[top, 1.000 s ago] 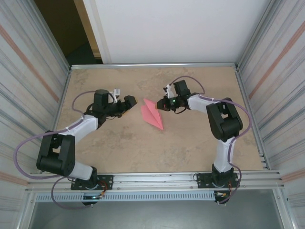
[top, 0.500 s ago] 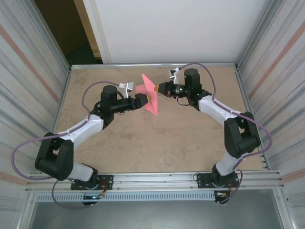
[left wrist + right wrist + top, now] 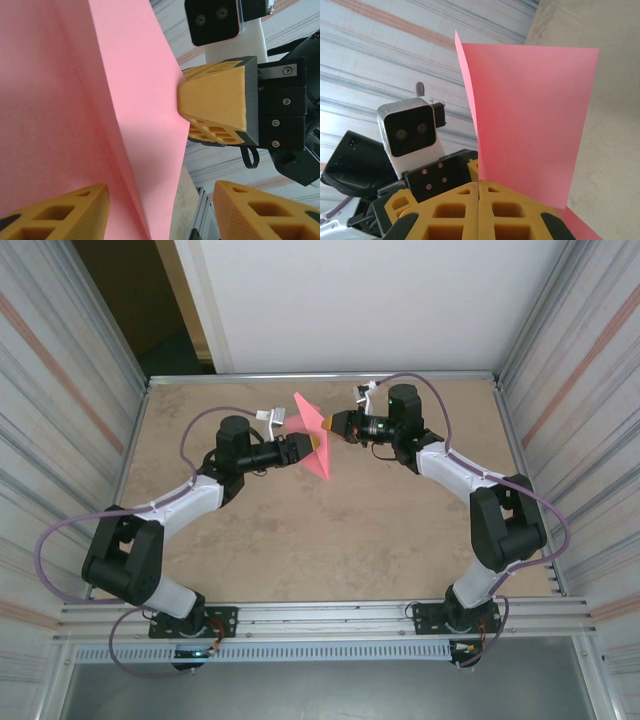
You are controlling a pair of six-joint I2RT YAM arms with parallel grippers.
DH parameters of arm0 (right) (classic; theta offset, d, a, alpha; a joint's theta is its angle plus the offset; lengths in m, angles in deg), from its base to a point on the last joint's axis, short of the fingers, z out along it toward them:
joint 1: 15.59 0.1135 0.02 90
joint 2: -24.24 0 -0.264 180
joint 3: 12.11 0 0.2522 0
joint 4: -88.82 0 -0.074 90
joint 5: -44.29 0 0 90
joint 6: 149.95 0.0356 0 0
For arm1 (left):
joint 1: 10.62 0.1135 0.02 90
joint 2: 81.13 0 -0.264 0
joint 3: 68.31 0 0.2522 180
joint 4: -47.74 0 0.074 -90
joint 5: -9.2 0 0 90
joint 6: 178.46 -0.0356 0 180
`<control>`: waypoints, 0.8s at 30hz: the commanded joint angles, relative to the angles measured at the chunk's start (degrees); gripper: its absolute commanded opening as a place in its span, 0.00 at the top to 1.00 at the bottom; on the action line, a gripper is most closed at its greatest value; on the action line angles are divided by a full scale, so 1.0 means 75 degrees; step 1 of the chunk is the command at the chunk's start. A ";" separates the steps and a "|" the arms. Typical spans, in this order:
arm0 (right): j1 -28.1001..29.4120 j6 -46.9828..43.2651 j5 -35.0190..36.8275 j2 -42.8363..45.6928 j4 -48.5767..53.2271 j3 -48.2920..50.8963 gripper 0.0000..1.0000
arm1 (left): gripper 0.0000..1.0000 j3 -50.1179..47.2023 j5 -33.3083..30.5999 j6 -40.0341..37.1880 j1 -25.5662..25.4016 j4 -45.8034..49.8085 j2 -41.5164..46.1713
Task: Fold a paper plane with a square sheet of paper (pick it up from the middle)
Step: Turn over the paper at the center of the table.
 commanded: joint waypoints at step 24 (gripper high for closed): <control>-0.0090 0.0637 -0.0335 -0.0014 -0.0819 0.0172 0.87 | 0.81 0.0144 0.0544 0.0238 -0.0072 -0.1183 -0.0189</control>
